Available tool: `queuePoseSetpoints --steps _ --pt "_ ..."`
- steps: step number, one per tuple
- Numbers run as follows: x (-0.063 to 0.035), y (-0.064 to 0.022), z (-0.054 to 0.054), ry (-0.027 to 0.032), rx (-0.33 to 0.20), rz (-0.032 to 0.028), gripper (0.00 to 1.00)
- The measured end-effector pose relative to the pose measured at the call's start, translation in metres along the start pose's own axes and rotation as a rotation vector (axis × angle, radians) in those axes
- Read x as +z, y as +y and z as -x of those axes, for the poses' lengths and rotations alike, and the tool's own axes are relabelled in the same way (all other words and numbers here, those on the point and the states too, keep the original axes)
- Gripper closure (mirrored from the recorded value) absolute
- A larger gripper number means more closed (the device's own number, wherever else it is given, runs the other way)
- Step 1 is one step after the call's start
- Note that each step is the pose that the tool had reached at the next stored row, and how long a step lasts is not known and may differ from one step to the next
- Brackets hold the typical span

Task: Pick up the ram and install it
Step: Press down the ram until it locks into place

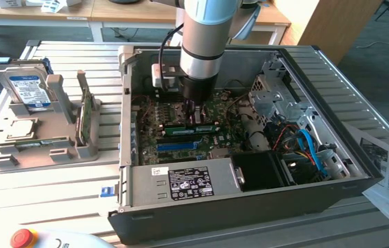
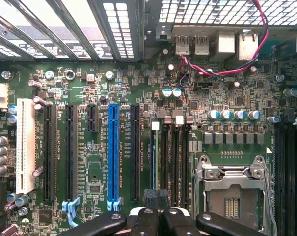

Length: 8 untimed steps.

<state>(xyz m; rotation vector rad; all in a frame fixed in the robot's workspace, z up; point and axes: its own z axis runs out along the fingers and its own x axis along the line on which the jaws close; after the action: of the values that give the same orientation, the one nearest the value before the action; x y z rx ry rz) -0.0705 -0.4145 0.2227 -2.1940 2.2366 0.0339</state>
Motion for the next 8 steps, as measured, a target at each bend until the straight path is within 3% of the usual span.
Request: queuePoseSetpoints --steps 8 --pt "-0.0148 0.0002 0.000 0.0015 0.000 0.0007 0.89"
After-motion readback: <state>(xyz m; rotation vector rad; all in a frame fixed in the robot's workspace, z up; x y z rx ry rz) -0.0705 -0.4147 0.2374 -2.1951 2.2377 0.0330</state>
